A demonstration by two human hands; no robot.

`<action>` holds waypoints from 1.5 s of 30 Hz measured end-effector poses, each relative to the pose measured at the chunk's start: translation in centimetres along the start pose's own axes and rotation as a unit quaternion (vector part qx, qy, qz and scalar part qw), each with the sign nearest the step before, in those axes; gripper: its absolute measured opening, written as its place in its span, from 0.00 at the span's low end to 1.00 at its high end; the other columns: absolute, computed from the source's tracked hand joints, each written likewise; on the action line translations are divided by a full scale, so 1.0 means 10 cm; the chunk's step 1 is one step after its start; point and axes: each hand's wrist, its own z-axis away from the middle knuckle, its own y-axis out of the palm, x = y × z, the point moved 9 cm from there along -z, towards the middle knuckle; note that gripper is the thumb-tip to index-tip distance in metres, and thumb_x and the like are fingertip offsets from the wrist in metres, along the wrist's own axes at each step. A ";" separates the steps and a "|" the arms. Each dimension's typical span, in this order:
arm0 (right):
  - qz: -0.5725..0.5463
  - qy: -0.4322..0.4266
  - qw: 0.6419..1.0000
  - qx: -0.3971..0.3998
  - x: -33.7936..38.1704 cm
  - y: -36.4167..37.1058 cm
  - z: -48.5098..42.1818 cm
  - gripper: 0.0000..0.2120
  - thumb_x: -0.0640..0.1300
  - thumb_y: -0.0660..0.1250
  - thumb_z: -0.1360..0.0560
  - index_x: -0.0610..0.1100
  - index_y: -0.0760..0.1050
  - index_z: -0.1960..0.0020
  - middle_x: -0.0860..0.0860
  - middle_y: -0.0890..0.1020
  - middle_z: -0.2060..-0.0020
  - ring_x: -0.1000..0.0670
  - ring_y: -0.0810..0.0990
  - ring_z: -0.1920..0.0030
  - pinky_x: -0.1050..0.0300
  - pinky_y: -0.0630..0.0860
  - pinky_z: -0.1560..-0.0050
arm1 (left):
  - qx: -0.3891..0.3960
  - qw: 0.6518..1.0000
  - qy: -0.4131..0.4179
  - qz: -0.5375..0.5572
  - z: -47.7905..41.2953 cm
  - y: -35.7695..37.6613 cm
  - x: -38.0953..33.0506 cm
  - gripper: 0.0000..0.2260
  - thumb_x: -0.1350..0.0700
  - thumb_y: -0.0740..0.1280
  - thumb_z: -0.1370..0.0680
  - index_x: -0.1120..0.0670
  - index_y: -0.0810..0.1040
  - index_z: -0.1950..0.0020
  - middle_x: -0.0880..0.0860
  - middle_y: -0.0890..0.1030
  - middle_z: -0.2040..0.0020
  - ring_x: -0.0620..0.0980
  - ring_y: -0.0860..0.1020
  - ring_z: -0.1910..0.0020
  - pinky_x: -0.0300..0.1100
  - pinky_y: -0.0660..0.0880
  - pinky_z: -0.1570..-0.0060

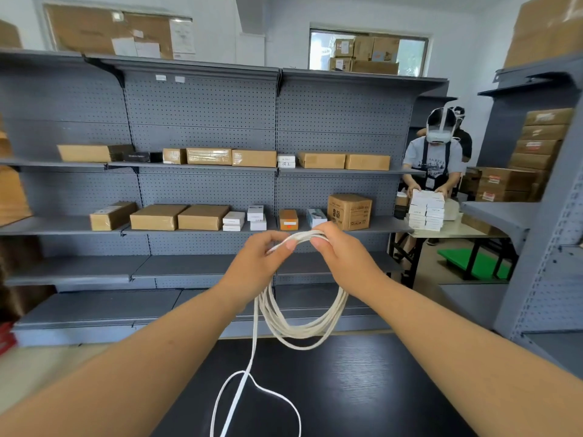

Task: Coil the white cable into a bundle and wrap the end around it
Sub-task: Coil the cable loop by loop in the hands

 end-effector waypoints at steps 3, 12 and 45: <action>-0.020 0.009 1.000 -0.022 -0.04 -0.07 0.01 0.11 0.45 0.56 0.20 0.43 0.71 0.41 0.51 0.74 0.61 0.49 0.72 0.58 0.56 0.60 0.63 | -0.010 0.995 -0.078 0.066 0.05 0.04 0.20 0.13 0.43 0.61 0.23 0.48 0.73 0.43 0.44 0.78 0.48 0.41 0.77 0.50 0.33 0.70 0.52; -0.032 0.019 0.997 -0.069 -0.15 -0.21 -0.01 0.08 0.46 0.56 0.20 0.44 0.71 0.46 0.57 0.71 0.68 0.53 0.71 0.64 0.63 0.64 0.65 | 0.050 0.960 -0.153 0.229 0.13 0.27 0.34 0.05 0.57 0.64 0.22 0.58 0.76 0.51 0.51 0.78 0.70 0.49 0.80 0.71 0.49 0.79 0.54; 0.039 -0.003 0.995 0.088 0.00 0.11 0.03 0.08 0.49 0.55 0.20 0.47 0.67 0.55 0.54 0.70 0.69 0.49 0.70 0.63 0.57 0.63 0.67 | 0.083 0.994 -0.001 -0.074 -0.03 0.02 0.05 0.16 0.45 0.57 0.21 0.54 0.77 0.55 0.49 0.72 0.70 0.47 0.71 0.72 0.38 0.72 0.64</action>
